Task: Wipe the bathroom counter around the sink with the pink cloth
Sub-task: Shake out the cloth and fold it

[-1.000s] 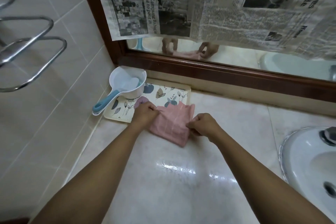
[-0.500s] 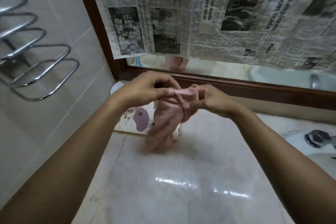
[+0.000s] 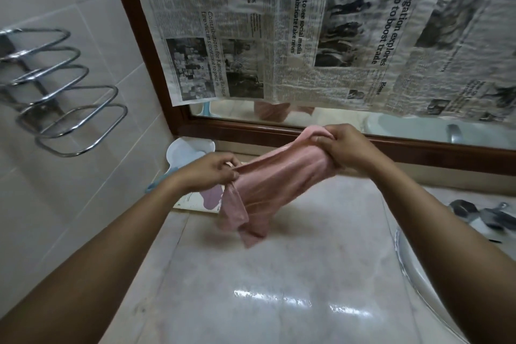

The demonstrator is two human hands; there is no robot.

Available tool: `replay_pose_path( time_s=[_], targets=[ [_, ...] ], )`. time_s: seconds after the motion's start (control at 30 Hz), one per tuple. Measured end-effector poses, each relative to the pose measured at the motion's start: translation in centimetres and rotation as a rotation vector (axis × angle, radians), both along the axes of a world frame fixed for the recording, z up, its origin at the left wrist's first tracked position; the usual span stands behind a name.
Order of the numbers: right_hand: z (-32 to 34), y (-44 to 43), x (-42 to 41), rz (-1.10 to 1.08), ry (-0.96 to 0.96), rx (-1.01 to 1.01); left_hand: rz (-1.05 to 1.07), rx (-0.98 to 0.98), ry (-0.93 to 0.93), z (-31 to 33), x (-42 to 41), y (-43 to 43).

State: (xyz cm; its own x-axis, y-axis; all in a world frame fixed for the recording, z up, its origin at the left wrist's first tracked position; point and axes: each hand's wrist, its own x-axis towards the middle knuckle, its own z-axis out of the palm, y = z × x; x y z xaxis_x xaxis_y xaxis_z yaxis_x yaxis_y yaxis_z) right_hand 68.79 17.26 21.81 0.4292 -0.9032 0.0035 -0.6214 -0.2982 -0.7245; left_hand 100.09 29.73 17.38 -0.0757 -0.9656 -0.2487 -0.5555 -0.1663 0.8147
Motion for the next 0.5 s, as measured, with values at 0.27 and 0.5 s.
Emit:
replay_pose_path(
  time_s=[0.27,0.5],
  targets=[
    [1.8,-0.8,-0.5,-0.135,0.001,0.012,-0.055,0.013,-0.132,0.1,-2.6,0.3],
    [3.1,-0.6,-3.0,0.106,0.203,0.053,0.220,-0.122,0.174,2.4,-1.9,0.1]
  ],
)
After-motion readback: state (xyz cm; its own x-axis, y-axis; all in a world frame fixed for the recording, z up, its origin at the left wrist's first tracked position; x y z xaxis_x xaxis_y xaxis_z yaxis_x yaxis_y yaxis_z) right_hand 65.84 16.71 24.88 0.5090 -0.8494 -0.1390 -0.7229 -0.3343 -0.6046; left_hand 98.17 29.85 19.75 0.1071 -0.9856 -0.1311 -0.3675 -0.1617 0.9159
